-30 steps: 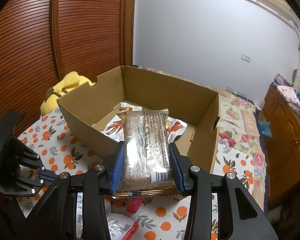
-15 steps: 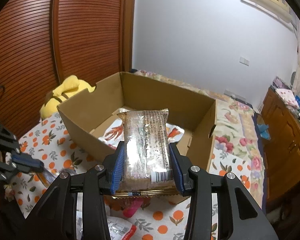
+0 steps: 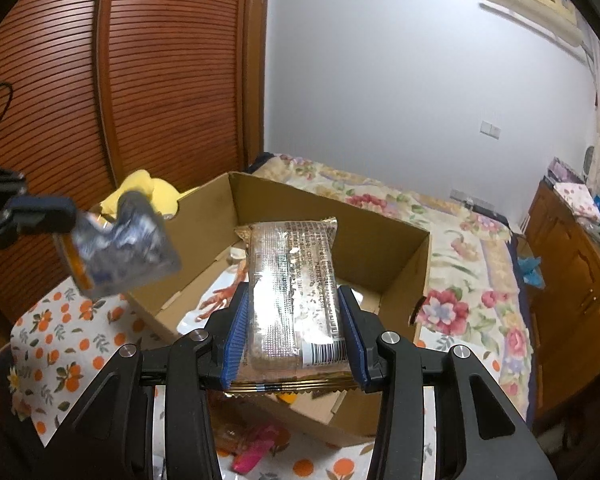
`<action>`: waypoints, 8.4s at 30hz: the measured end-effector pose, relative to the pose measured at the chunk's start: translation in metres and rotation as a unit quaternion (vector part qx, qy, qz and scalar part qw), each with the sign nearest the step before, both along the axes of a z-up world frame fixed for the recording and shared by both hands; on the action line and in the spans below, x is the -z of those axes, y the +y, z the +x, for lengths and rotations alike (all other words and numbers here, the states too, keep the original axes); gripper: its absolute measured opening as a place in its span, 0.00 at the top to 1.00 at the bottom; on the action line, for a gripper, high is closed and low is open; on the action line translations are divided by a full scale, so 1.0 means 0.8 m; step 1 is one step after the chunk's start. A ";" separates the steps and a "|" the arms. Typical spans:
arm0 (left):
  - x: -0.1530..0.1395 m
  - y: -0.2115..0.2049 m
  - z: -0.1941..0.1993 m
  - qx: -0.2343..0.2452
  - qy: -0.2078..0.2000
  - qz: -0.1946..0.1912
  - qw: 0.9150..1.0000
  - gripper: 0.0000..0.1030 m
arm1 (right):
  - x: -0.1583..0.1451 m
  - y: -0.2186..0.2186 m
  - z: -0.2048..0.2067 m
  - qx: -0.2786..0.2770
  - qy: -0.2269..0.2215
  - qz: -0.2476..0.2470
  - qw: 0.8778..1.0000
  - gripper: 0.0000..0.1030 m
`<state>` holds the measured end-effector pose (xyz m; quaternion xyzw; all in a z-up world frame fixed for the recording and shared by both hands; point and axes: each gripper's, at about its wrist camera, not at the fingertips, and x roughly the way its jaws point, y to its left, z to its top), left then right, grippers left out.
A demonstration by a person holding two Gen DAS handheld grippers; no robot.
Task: Organize snacks
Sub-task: 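Open the left tool over the box to drop the pouch while the right tool releases the clear bar, then move both open tools back to the remaining white pouches on the bed, then grasp the red-edged white pouch with the right tool while the left tool grasps the blue-labelled white pouch, then lift both white pouches and carry them over the cardboard box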
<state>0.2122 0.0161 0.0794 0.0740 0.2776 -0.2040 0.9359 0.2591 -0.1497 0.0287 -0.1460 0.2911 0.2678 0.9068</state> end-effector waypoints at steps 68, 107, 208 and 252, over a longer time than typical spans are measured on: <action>0.101 -0.023 -0.060 -0.014 0.045 -0.021 0.999 0.32 | 0.105 -0.025 -0.140 0.015 0.079 0.001 0.997 0.41; 0.225 -0.076 -0.135 0.039 0.145 -0.006 0.989 0.31 | 0.184 -0.022 -0.127 0.072 0.137 -0.019 0.988 0.21; 0.153 -0.041 -0.145 -0.012 0.064 -0.021 0.998 0.46 | 0.124 -0.064 -0.166 0.084 0.068 0.063 0.992 0.60; 0.045 0.003 -0.036 -0.051 -0.019 -0.023 0.998 0.45 | -0.010 -0.033 -0.091 0.016 -0.005 0.081 0.997 0.60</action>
